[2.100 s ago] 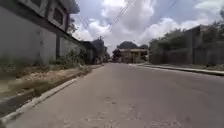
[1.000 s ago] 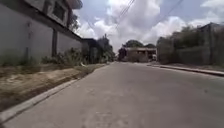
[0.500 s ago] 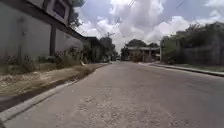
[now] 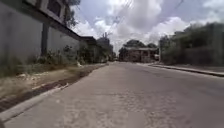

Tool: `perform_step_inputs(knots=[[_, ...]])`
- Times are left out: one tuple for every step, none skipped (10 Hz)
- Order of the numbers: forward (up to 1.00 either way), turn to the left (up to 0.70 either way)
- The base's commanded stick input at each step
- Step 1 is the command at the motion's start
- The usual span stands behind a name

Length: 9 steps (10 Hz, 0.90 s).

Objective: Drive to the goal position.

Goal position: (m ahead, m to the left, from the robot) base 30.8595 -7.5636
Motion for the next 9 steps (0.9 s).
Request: perform_step_inputs(knots=[[1.0, 0.0], [1.0, 0.0], [1.0, 0.0], [1.0, 0.0], [1.0, 0.0], [1.0, 0.0], [1.0, 0.0], [1.0, 0.0], [1.0, 0.0]])
